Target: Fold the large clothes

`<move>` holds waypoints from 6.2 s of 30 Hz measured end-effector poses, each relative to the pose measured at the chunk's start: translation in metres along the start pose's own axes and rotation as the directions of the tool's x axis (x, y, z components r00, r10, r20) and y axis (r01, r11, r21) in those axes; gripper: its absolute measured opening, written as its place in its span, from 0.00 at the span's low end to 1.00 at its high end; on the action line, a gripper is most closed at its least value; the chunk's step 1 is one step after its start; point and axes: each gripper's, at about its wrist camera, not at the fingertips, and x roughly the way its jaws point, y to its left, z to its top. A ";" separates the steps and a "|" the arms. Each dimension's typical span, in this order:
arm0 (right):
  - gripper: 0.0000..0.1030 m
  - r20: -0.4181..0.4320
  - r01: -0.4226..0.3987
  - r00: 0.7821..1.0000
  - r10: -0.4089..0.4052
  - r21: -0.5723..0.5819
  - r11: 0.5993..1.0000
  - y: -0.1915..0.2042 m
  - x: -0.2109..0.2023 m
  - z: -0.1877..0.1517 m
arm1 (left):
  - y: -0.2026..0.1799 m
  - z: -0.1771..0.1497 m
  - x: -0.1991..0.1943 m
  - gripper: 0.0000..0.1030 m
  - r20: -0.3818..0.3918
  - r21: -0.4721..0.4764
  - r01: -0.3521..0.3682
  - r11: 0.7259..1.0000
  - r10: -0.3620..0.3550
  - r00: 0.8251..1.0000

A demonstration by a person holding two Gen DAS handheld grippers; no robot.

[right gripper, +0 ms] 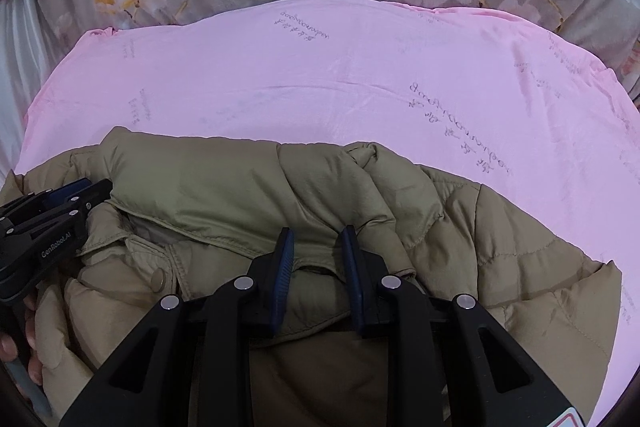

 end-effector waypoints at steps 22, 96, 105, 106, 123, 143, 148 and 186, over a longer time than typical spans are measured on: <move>0.20 -0.014 -0.028 1.000 0.028 0.019 0.999 -0.004 0.012 0.016 | -0.004 0.012 0.009 0.31 -0.008 0.015 -0.013 1.000 0.013 1.000; 0.08 0.400 -0.588 0.756 0.518 0.068 0.806 -0.098 -0.445 -0.207 | 0.155 -0.192 -0.451 0.06 0.247 -0.221 0.408 0.886 -0.354 0.902; 0.08 0.428 -0.490 0.820 0.380 0.183 0.852 -0.107 -0.320 -0.091 | 0.120 -0.076 -0.344 0.10 0.227 -0.205 0.178 0.962 -0.130 0.965; 0.08 0.423 -0.474 0.831 0.362 0.197 0.858 -0.107 -0.303 -0.081 | 0.116 -0.068 -0.328 0.10 0.218 -0.201 0.148 0.968 -0.103 0.971; 0.08 0.180 -0.204 0.971 0.159 0.273 0.940 -0.095 -0.099 -0.081 | 0.095 -0.071 -0.121 0.15 0.022 -0.151 -0.046 0.988 0.050 0.998; 0.46 0.280 -0.257 0.944 0.172 0.304 0.917 -0.116 -0.187 -0.104 | 0.129 -0.083 -0.212 0.75 0.170 -0.138 -0.060 0.989 0.084 0.982; 0.29 0.287 -0.208 0.944 0.164 0.132 0.969 -0.058 -0.208 -0.083 | 0.098 -0.063 -0.243 0.71 0.200 -0.059 0.014 0.998 -0.002 0.980; 0.22 0.025 0.045 0.998 -0.051 0.201 0.979 -0.075 -0.048 -0.061 | 0.081 -0.041 -0.055 0.82 -0.070 -0.150 -0.046 0.988 0.035 0.997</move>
